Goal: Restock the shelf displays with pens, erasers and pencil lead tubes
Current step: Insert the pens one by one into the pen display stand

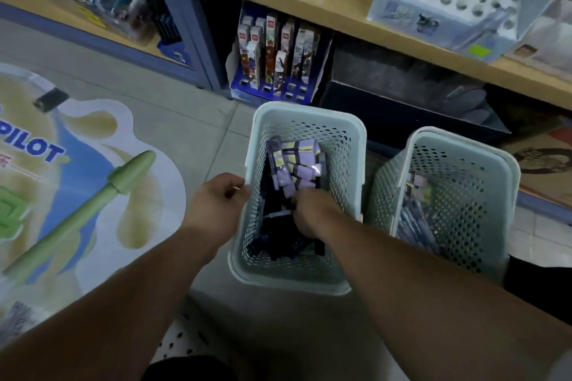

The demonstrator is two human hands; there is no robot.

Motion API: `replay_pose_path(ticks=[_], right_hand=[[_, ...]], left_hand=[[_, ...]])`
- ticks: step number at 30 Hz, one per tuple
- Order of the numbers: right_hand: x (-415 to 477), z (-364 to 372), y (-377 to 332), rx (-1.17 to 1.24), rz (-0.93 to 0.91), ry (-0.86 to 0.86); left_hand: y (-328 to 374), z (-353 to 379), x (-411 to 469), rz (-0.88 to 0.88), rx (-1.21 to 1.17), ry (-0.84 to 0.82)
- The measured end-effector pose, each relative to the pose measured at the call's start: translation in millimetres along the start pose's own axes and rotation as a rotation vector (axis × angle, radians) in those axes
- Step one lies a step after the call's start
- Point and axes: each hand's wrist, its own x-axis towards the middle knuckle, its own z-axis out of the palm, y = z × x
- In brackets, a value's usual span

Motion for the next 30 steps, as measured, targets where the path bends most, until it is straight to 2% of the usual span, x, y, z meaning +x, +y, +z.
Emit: replay_pose_path(ticks=[5,8,13,16,18,21,23,26,28,30], right_hand=[[4.8,6.4,-8.8,-0.26,-0.007,0.055],[2.2,4.3,-9.9,-0.311,-0.043,0.02],[-9.3,14.5,-11.8,-0.349,0.003,-0.009],[-16.0,7.8,-17.7,-0.27,-0.034,0.088],[-26.4,-9.6,-15.6,-0.159,-0.06,0.163],[-52.9,-41.2,5.9,0.001,-0.143,0.252],[-76.0,-58.3,29.6,0.08,-0.258,0.382],[-107.4,-74.7,68.8,0.308,-0.316,0.653],[-120.8,-78.6,105.0,0.51,-0.174,0.827],[-126.3,-73.8,146.9,0.571,0.06,0.799]], left_hand=[[4.1,1.4,-2.2,0.03,0.002,0.001],[6.8,2.9,-6.0,0.037,-0.008,0.01],[13.7,8.3,-7.7,-0.139,-0.133,0.075],[19.1,10.4,-9.1,-0.206,-0.1,0.141],[23.4,10.1,-11.2,-0.117,0.075,0.295],[44.5,13.8,-17.6,0.209,0.245,0.438],[64.2,23.6,-23.5,0.381,0.293,0.415],[94.8,51.9,-36.3,0.462,0.274,0.291],[115.0,78.5,-45.9,0.395,0.184,0.058],[128.9,105.6,-56.5,0.352,0.214,-0.148]])
